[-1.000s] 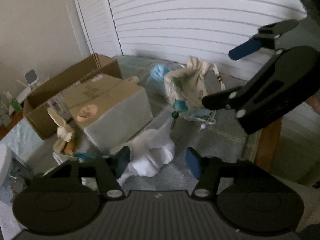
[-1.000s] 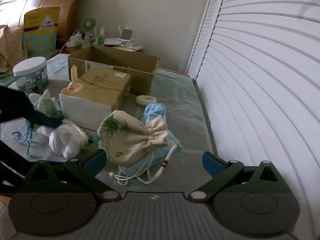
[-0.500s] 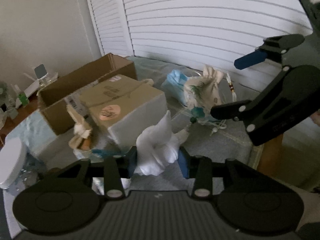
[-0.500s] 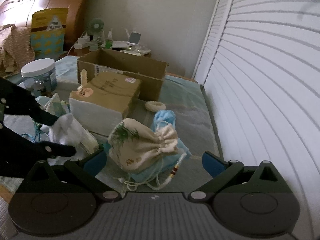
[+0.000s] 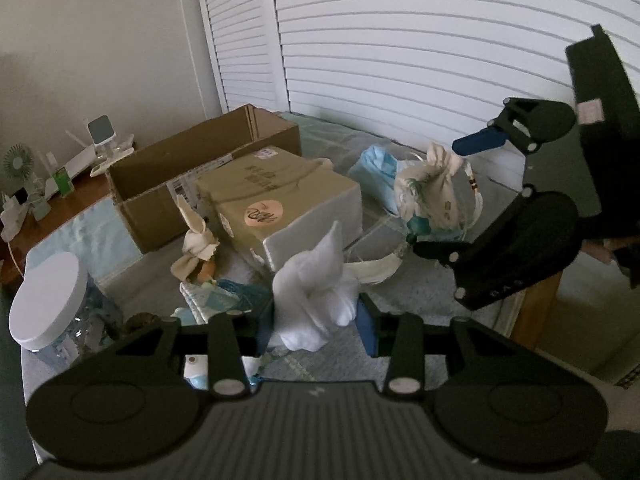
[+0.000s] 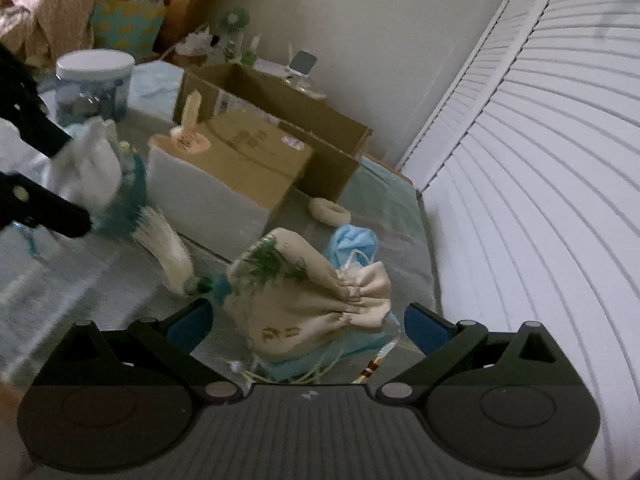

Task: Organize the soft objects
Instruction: 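Close the left tool on the white cloth toy while the right tool grasps the beige pouch, then drop the beige pouch into the cardboard box with the right tool while the left tool carries the toy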

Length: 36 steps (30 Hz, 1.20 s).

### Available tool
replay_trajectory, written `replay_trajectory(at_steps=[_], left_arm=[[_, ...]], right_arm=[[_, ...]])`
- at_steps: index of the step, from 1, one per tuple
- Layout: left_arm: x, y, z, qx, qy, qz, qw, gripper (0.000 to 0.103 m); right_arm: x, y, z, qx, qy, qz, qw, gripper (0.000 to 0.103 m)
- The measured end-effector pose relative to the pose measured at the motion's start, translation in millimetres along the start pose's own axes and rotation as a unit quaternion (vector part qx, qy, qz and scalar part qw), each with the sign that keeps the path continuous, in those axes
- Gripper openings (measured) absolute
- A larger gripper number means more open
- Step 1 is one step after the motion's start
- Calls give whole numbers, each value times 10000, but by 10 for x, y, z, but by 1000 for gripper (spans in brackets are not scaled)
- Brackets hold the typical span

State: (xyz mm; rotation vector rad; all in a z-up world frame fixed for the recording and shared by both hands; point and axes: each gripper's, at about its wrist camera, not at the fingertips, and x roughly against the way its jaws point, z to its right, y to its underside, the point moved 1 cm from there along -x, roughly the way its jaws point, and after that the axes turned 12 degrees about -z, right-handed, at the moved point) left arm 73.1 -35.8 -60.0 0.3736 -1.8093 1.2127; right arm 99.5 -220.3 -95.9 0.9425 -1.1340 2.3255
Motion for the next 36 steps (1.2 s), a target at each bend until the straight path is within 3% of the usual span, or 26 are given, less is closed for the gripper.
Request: replay_trajectory(at_steps=[3, 7, 23, 36], left_arm=[[-11, -6, -14, 5, 70, -22, 10000, 41], [8, -16, -46, 51, 200, -80, 9998, 41], [358, -9, -173, 187, 67, -121, 9997, 41], [534, 92, -281, 220, 55, 54, 9997, 42]], right_arm=[[-15, -27, 3, 34, -15, 36, 10000, 103], [-51, -66, -23, 58, -198, -55, 9998, 89], [319, -299, 358, -1017, -1094, -274, 9884, 87], [694, -1049, 779, -1342, -1436, -87, 9804, 87]])
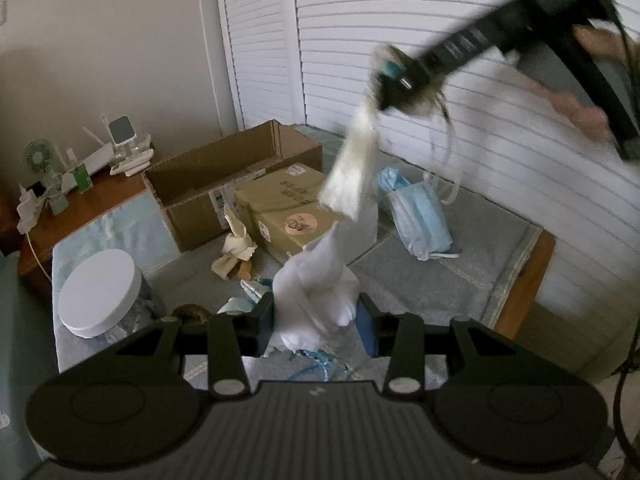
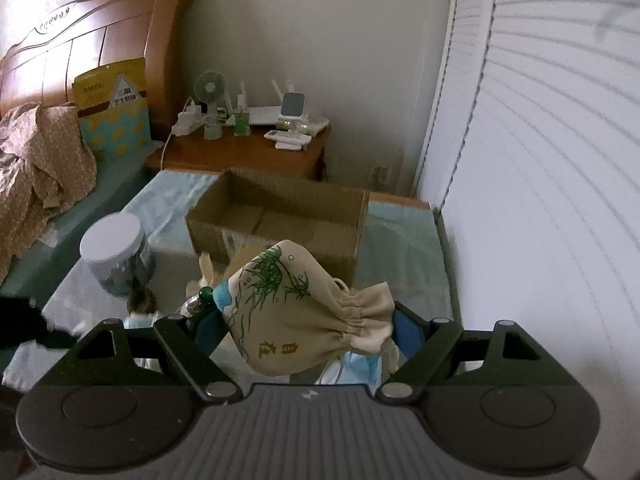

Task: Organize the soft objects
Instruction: 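Drop the beige pouch into the cardboard box with the right tool while the left tool carries the toy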

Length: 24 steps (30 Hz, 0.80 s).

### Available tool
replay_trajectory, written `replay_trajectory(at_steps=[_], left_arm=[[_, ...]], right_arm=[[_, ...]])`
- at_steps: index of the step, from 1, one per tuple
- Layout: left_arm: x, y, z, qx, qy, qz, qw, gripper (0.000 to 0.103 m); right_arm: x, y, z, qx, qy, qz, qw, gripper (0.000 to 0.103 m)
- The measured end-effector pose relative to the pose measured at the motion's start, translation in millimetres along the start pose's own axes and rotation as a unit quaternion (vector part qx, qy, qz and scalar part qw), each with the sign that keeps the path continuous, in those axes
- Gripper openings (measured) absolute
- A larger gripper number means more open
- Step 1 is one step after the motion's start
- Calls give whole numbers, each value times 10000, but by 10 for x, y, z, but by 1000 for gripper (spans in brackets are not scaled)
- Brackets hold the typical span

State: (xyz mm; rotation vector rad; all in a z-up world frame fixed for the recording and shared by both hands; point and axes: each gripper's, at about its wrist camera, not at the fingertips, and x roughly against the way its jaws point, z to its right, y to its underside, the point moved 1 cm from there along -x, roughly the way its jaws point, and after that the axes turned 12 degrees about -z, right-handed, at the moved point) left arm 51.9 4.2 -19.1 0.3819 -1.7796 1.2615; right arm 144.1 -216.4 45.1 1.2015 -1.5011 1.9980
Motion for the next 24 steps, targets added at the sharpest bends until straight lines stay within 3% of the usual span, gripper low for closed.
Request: replay_trajectory(at_steps=[9, 16, 24], left_arm=[[-32, 34, -166, 325, -46, 9, 9995, 42], [-132, 40, -393, 707, -155, -88, 9973, 42], [-252, 31, -588, 996, -259, -258, 9944, 42]], right_arm=[[-204, -845, -52, 10, -207, 48, 9998, 87], [-678, -1572, -61, -8, -425, -1, 9991, 87], [-1428, -1749, -21, -168, -409, -557, 9975, 91]])
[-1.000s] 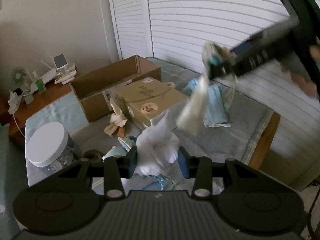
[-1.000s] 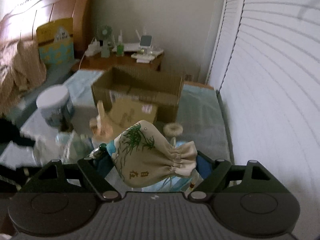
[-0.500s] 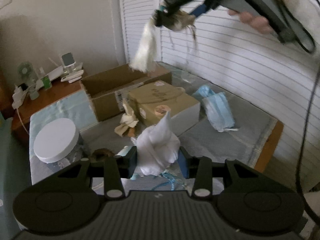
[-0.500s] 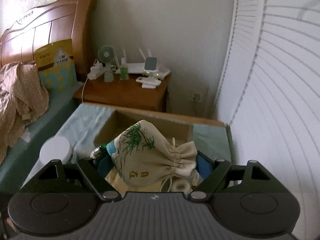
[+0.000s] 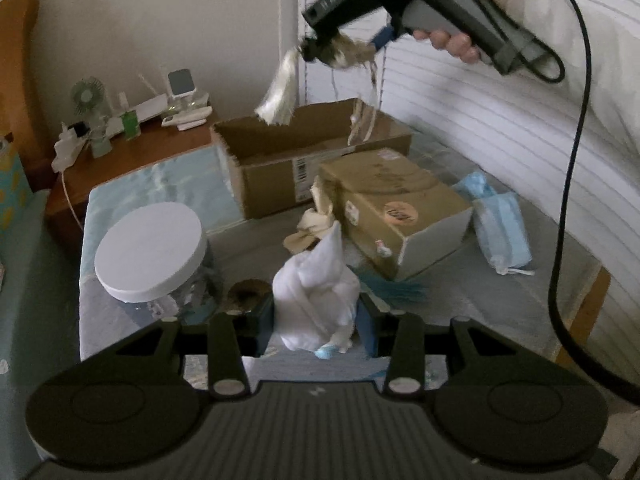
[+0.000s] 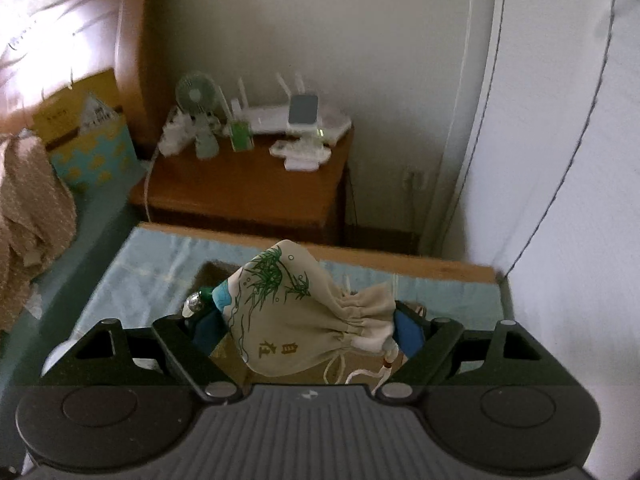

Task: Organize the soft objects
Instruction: 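Drop the beige pouch into the cardboard box with the right tool while the left tool carries the toy, then release the white toy into the box with the left tool while the right tool moves toward the mask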

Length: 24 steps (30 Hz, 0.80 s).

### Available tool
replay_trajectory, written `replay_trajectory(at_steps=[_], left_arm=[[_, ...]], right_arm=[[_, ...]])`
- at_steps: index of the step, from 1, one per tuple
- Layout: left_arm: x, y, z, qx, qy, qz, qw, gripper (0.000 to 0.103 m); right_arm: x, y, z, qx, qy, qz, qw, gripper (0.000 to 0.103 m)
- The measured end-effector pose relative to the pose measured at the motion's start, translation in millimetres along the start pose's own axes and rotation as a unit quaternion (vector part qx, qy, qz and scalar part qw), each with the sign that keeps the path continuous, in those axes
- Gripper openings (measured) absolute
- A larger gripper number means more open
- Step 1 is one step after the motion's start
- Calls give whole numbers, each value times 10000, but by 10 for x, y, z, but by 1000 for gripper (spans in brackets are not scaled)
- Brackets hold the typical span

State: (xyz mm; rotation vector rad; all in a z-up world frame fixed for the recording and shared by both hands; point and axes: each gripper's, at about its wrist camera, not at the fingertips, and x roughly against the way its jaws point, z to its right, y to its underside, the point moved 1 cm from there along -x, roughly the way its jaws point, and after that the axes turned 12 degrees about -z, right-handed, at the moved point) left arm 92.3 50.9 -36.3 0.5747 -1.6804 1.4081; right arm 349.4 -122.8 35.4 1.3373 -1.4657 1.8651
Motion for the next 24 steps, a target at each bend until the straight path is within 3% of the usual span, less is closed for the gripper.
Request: replay_trajectory(at_steps=[1, 3, 12, 24], left_arm=[[-14, -5, -13, 3, -14, -19, 10000, 42], [-33, -14, -30, -2, -39, -49, 10000, 42], [-22, -120, -49, -68, -88, -36, 9999, 42], [27, -601, -68, -302, -63, 60, 9995, 42]], right_arm=[[-77, 11, 14, -21, 126, -77, 9999, 98], [-162, 63, 48, -24, 174, -134, 9998, 103], [-47, 373, 116, -162, -24, -1, 9999, 103], [376, 1429, -78, -12, -74, 580, 9983, 103]])
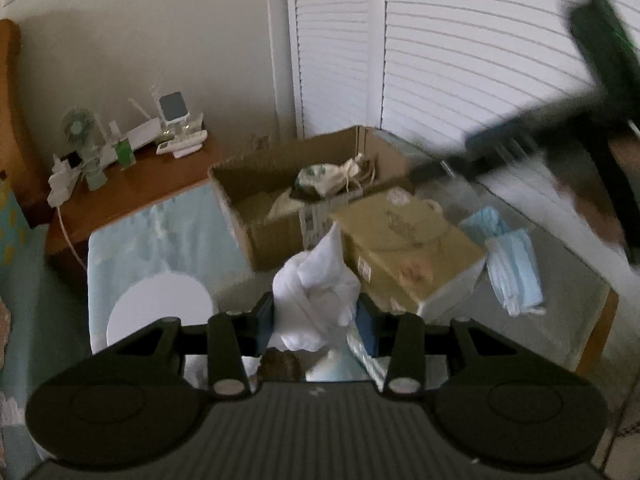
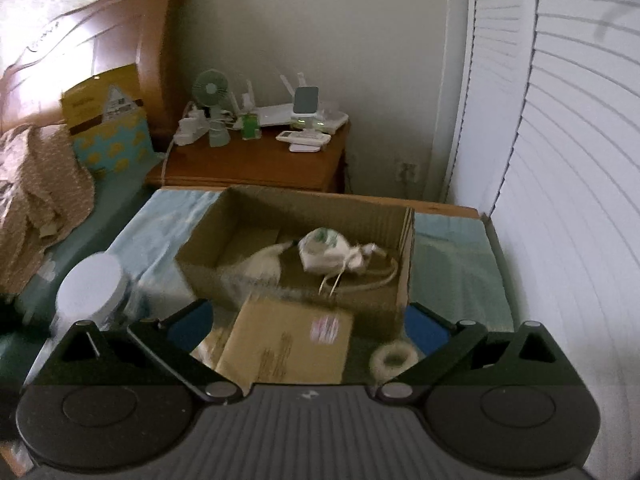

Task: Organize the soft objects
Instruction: 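Release the white toy into the box with the left tool while the right tool moves toward the mask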

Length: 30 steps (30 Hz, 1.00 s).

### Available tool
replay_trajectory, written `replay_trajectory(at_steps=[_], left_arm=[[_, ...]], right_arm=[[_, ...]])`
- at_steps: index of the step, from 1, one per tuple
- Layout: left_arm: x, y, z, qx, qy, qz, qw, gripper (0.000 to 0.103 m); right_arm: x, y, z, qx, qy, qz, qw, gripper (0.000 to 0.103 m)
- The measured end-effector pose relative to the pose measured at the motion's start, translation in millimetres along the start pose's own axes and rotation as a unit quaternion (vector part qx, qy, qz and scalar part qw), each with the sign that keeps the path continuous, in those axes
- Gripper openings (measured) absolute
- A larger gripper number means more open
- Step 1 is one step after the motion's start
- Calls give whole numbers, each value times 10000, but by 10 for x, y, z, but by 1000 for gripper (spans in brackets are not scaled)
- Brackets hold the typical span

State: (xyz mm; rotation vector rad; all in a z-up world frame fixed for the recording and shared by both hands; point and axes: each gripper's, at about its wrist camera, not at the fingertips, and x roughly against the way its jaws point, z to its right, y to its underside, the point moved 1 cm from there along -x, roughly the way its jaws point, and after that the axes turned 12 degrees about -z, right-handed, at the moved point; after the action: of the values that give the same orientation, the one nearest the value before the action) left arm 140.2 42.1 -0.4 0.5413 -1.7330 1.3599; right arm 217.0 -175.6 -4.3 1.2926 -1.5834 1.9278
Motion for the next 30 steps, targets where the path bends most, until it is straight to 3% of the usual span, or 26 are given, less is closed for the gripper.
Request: replay_trajectory(at_steps=[8, 15, 16, 17, 19, 22, 30], left_arm=[[-264, -705, -107, -35, -94, 7, 9999, 42], [-738, -1210, -333, 369, -262, -198, 9988, 44], [-774, -1247, -364, 433, -305, -142, 9985, 49], [-814, -1283, -397, 500, -351, -117, 9981, 67], [-853, -1322, -443, 673, -515, -95, 9964, 88], [-779, -1268, -409, 608, -651, -13, 9960, 88], [-376, -855, -146, 412, -504, 151, 9978, 92]], right_arm=[[161, 585, -36, -53, 90, 106, 9999, 103], [291, 797, -36, 49, 230, 208, 9995, 103], [306, 818, -38, 81, 262, 235, 9993, 103], [317, 837, -37, 103, 277, 260, 9992, 103], [327, 869, -27, 164, 281, 267, 9991, 103], [328, 918, 1, 188, 363, 243, 9989, 103], [283, 1151, 69, 132, 432, 9, 9990, 103]])
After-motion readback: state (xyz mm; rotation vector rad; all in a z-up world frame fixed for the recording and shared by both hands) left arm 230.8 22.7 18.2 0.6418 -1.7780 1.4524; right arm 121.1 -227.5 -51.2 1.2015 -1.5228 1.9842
